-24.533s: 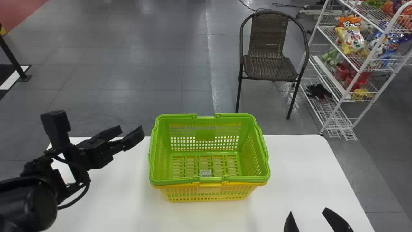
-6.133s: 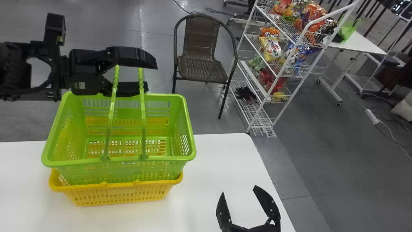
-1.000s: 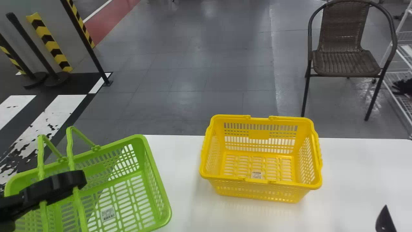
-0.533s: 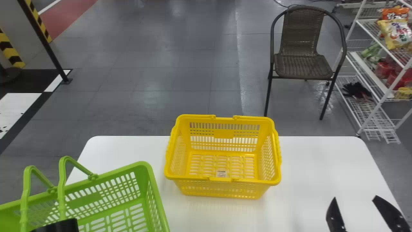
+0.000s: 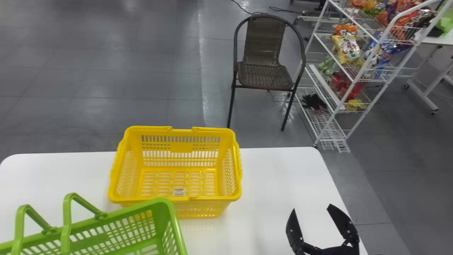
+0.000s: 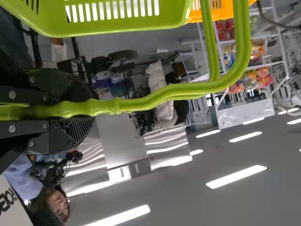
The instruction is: Grasp handle with right gripper to insert into left gripper then lift and swing left to center
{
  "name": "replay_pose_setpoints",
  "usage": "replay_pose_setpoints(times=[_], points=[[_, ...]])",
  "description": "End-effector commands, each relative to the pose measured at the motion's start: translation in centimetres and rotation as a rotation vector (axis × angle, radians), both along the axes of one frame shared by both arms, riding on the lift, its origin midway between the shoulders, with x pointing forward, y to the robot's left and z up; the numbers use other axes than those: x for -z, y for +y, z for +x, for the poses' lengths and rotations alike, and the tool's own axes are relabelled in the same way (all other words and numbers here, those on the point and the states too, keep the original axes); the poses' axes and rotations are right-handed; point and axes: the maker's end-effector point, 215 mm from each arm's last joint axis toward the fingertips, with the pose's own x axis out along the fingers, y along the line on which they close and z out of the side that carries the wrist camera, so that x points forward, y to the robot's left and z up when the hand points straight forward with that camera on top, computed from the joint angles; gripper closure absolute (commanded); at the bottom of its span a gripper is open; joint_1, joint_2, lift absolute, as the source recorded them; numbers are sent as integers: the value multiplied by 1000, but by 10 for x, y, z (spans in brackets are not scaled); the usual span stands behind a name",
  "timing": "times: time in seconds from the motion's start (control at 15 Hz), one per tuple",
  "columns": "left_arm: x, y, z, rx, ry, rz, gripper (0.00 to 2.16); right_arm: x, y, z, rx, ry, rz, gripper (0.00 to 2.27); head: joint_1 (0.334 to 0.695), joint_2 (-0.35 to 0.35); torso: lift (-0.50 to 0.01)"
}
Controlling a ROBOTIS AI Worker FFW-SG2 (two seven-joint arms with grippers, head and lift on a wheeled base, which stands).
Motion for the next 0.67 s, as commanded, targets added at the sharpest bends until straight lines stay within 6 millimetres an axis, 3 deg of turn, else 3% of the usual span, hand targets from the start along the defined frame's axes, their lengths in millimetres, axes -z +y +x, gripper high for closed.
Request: replay_pose_setpoints(times=[0.0,0.27,0.6], points=[[-2,-25,0,45,-6,-34,1798,-1,-3,-4,5,1,-3,60,695,-239,0],[2,-73,-2,140,-9,-58,1798,-5,-8,-7,10,-5,-8,60,695,-338,0],[10,-118,-6,225,-12,-41,1798,-7,-11,-10,17,-12,-9,60,695,-350,0]])
